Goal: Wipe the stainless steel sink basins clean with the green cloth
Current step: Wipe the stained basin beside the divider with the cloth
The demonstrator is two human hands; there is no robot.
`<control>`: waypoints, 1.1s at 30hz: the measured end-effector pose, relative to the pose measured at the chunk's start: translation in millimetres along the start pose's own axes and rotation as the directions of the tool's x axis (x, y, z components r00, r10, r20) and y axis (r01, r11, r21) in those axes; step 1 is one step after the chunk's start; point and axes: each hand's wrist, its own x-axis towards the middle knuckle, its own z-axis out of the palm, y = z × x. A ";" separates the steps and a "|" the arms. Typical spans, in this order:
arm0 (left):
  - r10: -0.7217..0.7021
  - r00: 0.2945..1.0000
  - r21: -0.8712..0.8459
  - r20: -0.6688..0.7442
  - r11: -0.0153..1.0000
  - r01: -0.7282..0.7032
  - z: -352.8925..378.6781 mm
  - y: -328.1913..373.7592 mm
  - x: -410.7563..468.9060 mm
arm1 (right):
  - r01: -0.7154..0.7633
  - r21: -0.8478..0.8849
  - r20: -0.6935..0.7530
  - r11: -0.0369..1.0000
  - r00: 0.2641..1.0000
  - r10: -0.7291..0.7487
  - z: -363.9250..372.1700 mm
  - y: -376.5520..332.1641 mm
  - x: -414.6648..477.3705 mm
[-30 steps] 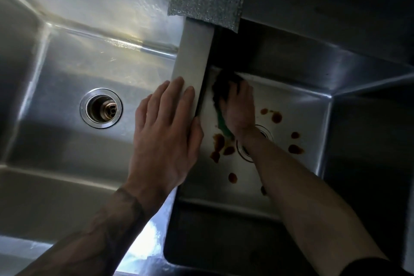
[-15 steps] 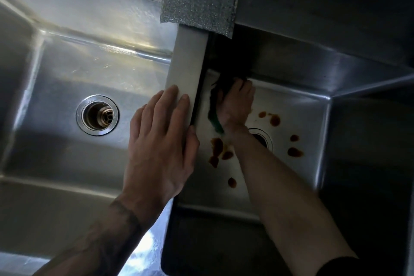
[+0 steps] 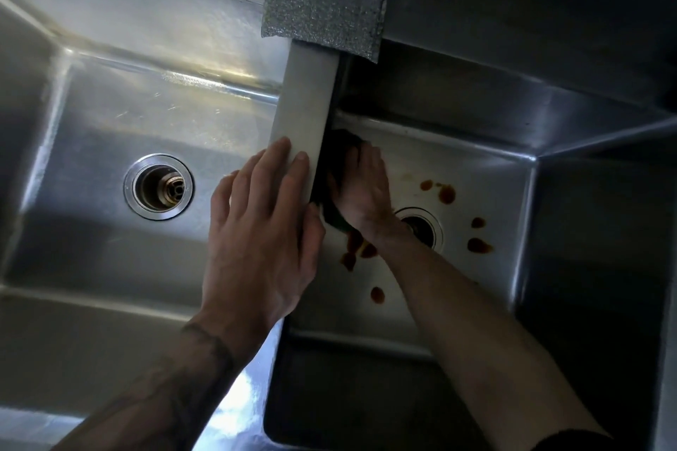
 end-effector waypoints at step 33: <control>-0.001 1.000 -0.005 -0.014 1.000 0.001 1.6 -0.5 0.1 | -0.020 -0.048 0.040 0.999 0.999 0.022 4.1 -6.8 -12.2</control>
